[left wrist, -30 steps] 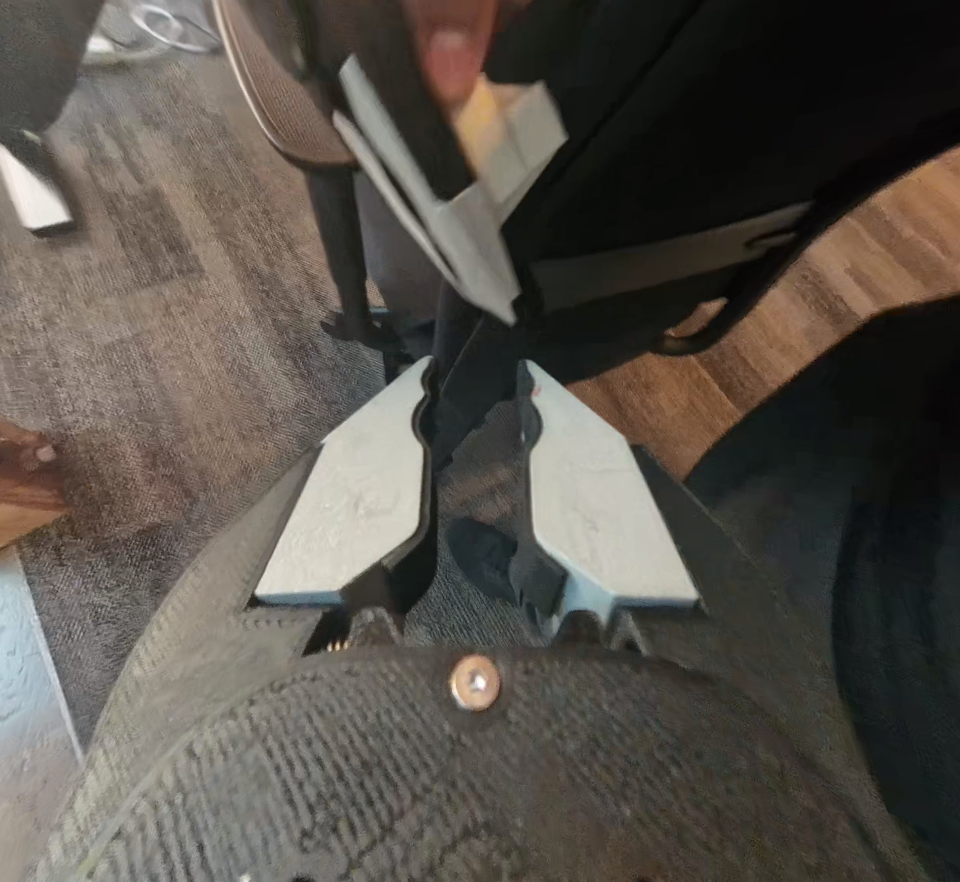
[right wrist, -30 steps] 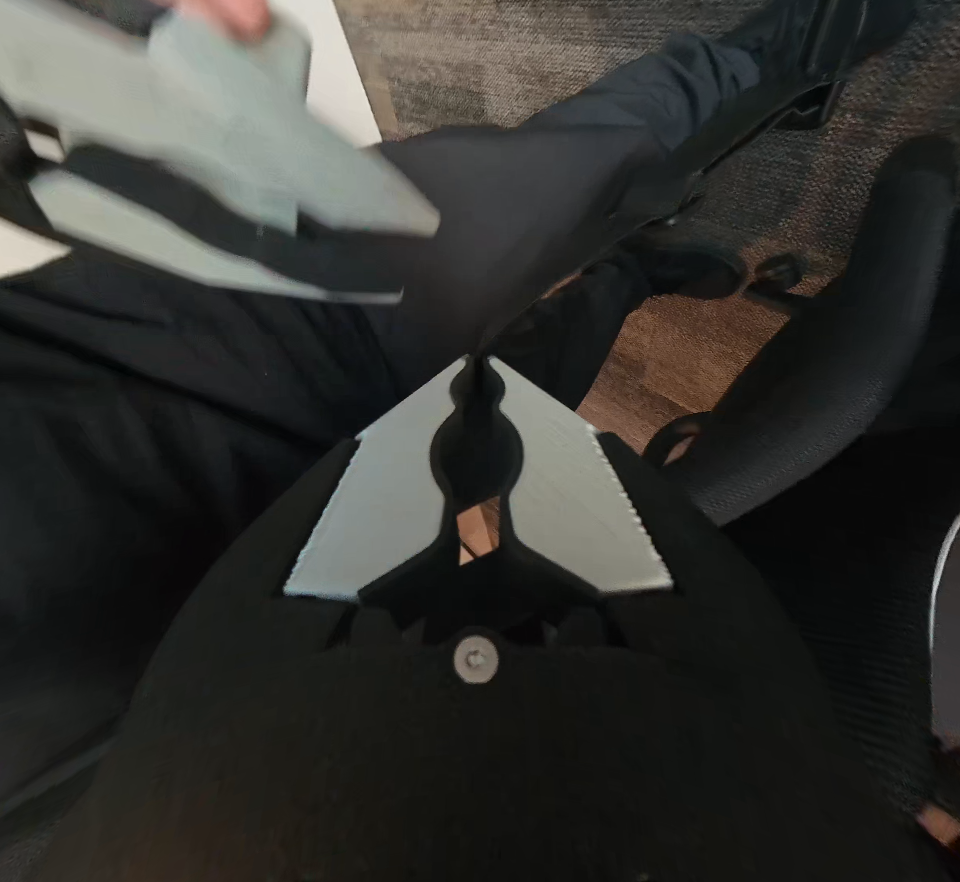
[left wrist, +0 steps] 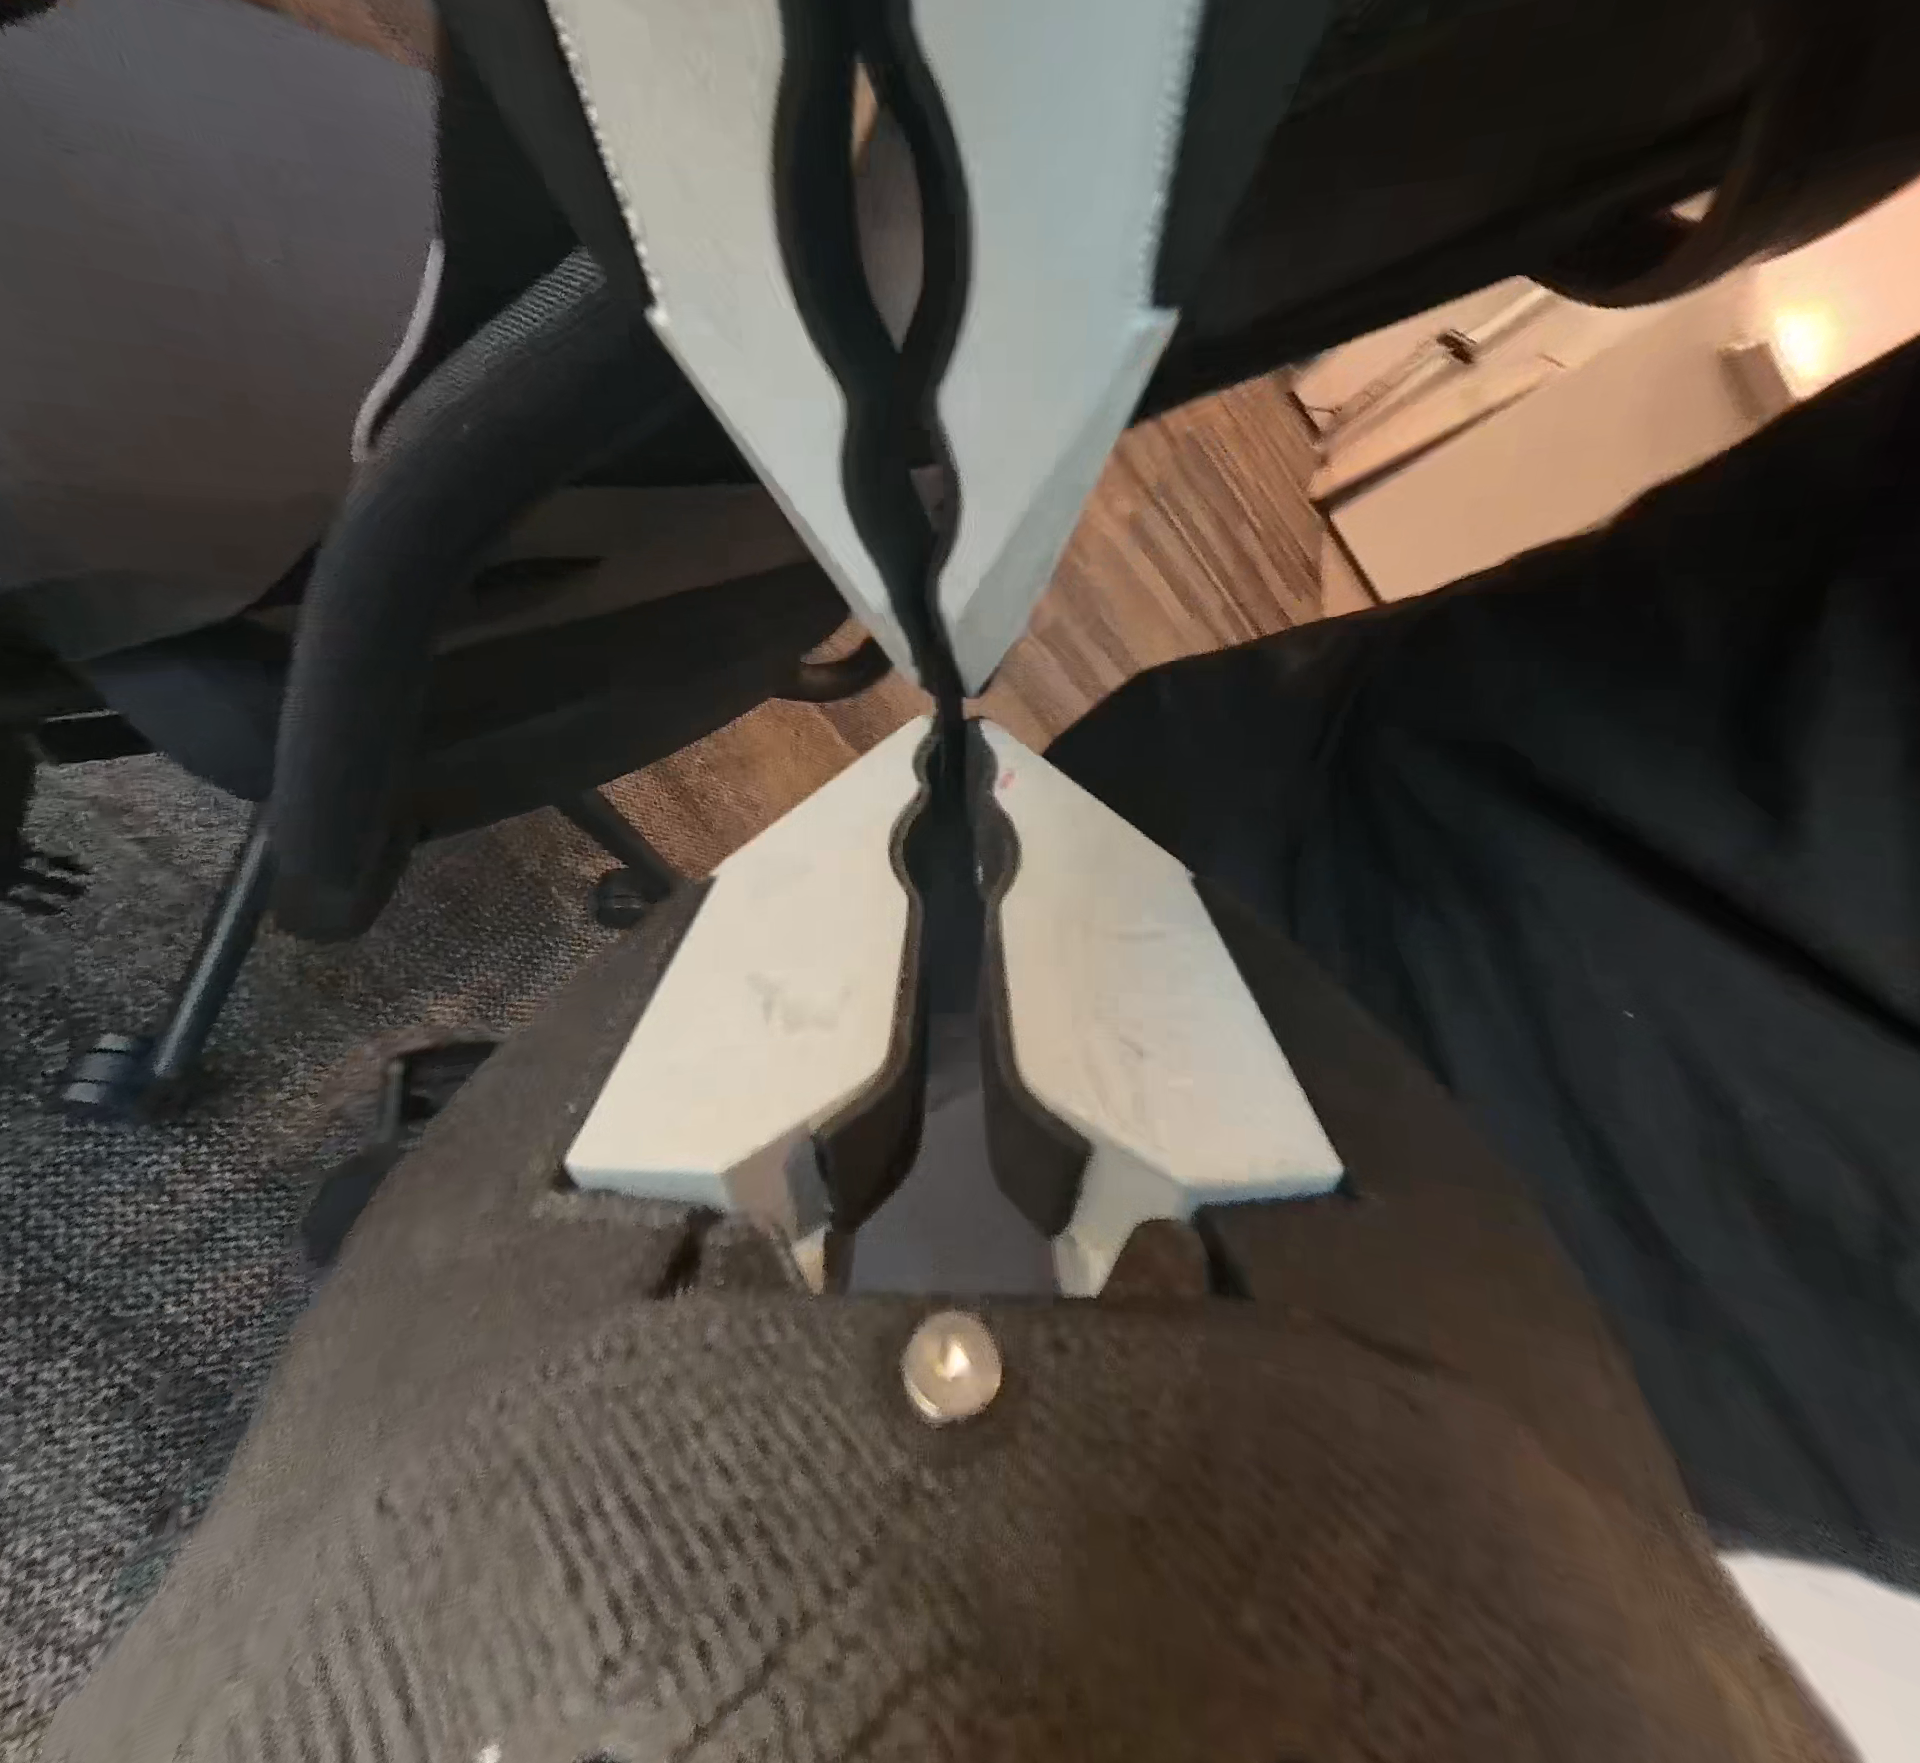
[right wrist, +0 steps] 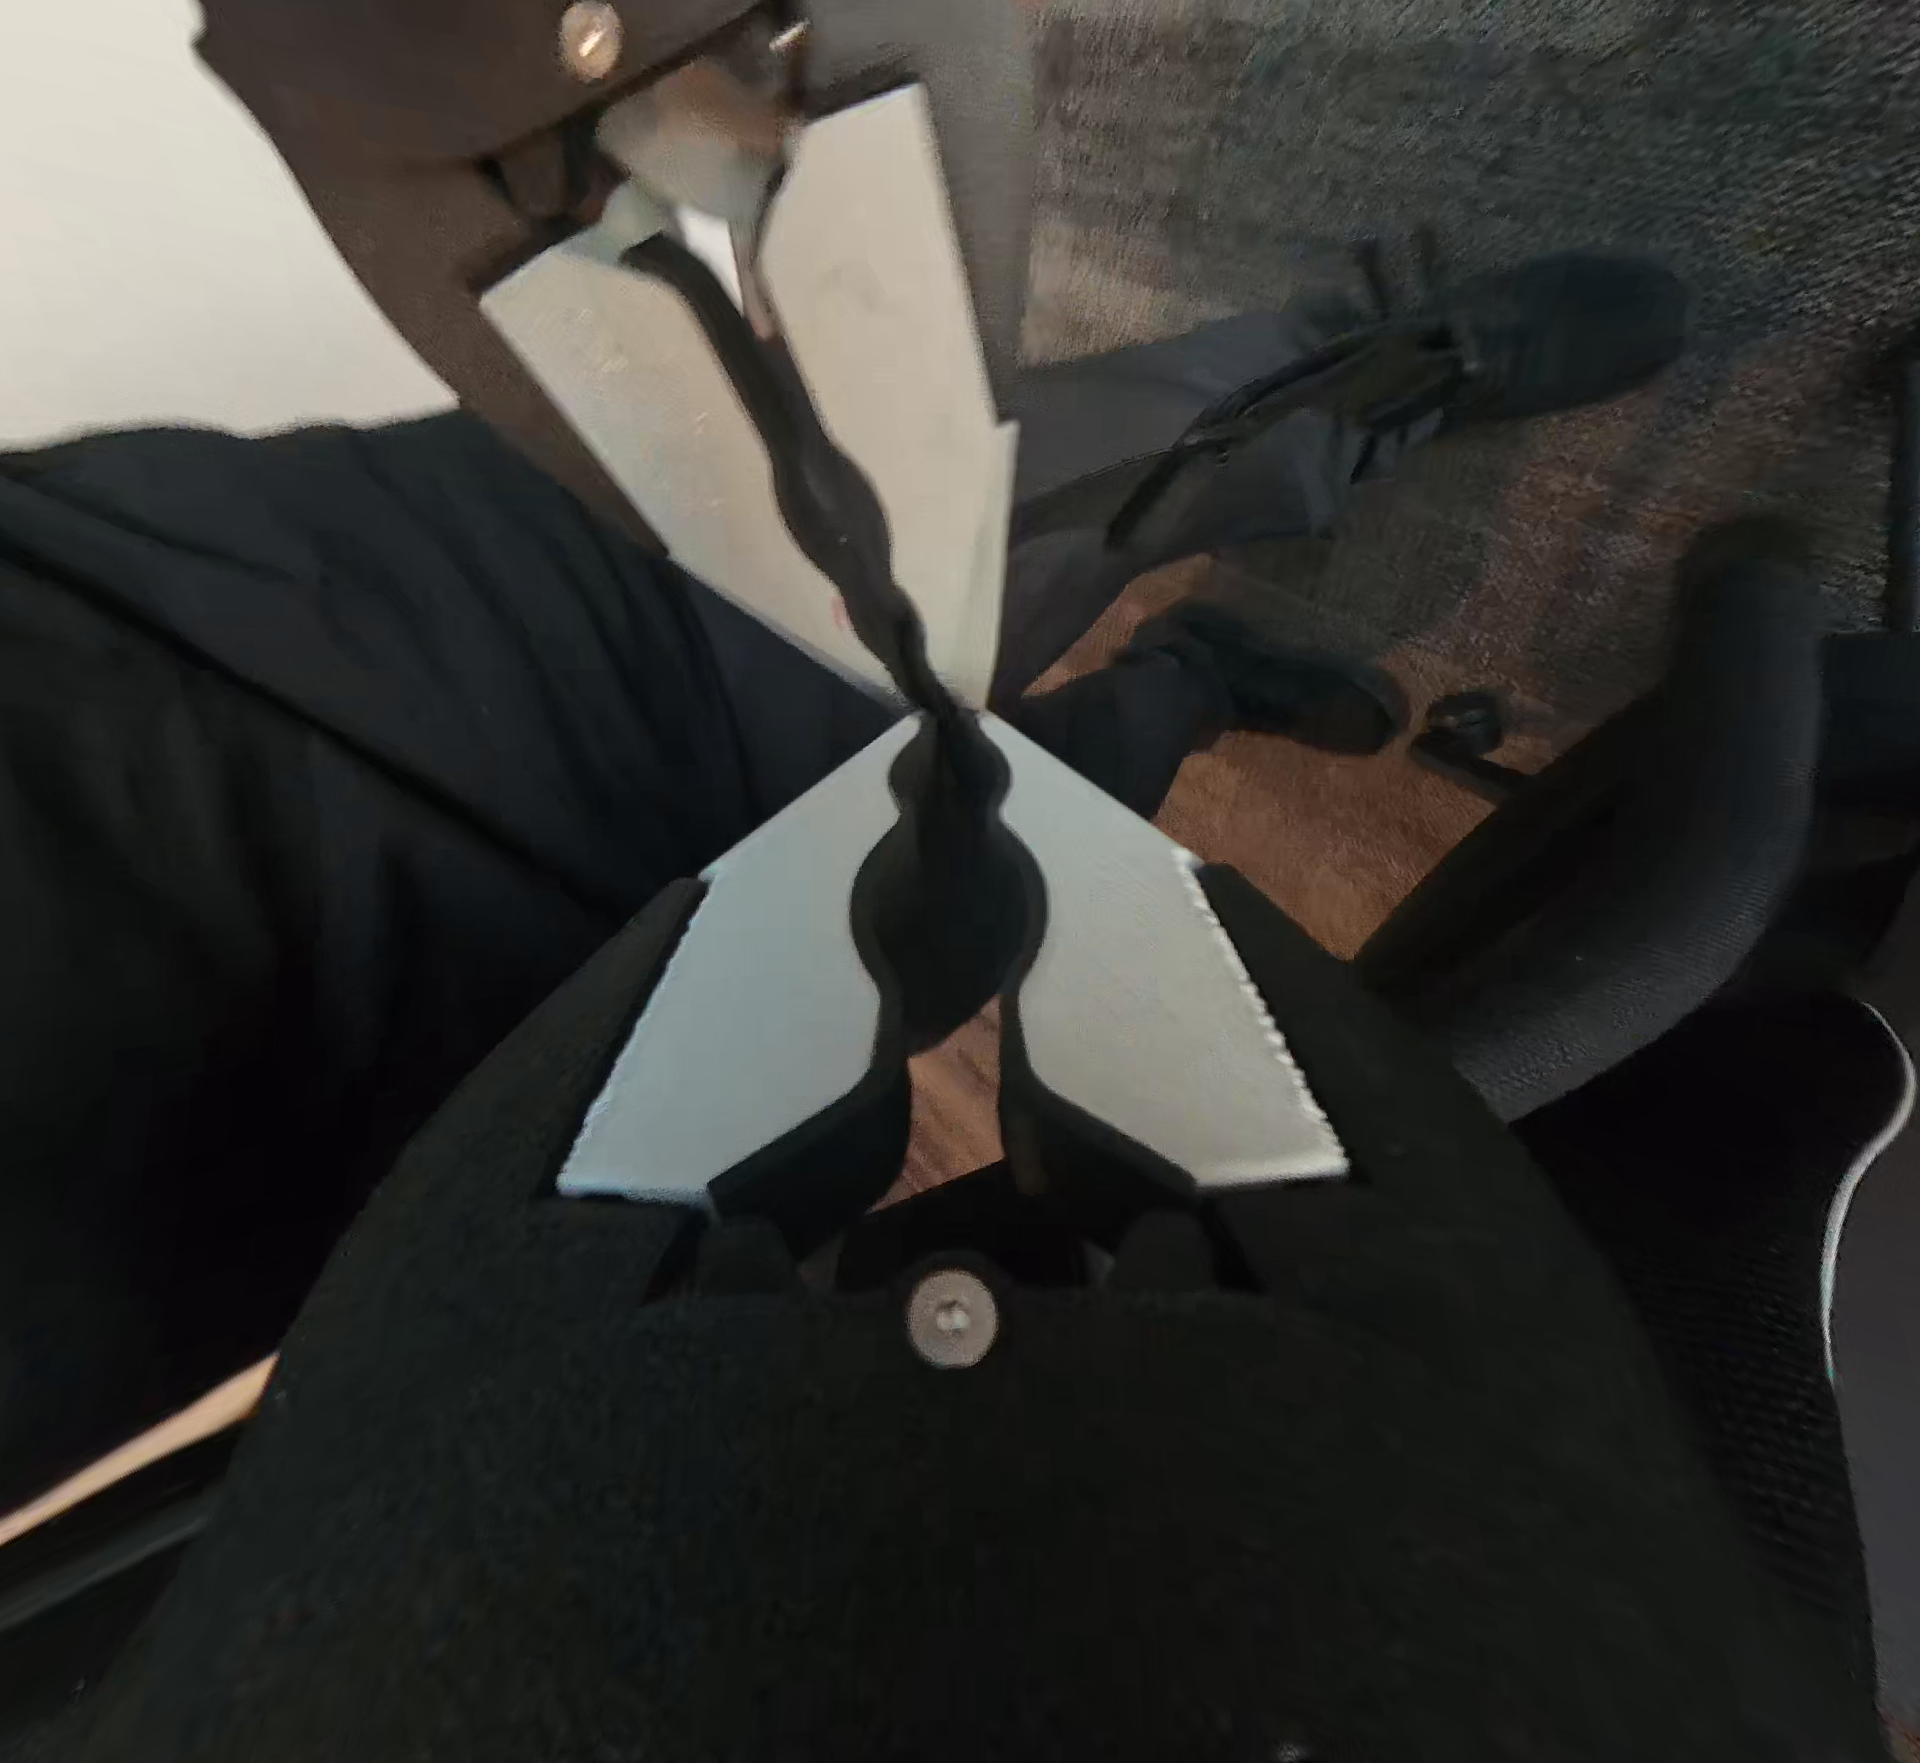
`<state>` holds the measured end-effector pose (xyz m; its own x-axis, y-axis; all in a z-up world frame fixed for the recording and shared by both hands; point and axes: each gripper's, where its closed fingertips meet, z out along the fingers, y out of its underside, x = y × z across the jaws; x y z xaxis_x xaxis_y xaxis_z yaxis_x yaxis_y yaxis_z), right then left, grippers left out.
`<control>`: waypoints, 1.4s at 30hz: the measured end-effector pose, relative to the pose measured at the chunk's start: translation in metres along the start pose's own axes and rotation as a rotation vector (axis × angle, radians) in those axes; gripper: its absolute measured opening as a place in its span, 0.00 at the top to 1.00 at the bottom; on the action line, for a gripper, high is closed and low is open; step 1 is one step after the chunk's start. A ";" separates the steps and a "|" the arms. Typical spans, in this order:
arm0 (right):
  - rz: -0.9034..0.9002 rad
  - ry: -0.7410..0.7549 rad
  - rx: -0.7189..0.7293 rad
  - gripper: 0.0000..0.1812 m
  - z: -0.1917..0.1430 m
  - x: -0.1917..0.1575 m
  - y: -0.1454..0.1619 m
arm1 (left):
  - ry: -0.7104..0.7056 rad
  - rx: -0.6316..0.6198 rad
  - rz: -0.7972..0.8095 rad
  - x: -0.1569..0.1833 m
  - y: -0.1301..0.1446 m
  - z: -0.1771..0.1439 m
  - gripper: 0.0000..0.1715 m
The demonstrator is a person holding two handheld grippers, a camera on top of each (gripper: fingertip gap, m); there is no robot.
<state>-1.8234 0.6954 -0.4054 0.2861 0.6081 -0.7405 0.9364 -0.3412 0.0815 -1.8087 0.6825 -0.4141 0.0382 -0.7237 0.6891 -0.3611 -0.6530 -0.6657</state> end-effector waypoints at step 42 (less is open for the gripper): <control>0.590 0.459 1.292 0.69 0.017 -0.037 0.486 | -0.770 -0.165 -0.003 0.022 0.000 0.060 1.00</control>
<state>-1.3821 0.4953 -0.3499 0.8167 0.2428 -0.5234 -0.0861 -0.8458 -0.5266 -1.7522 0.6530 -0.4156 0.6524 -0.7123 0.2588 -0.4915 -0.6575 -0.5711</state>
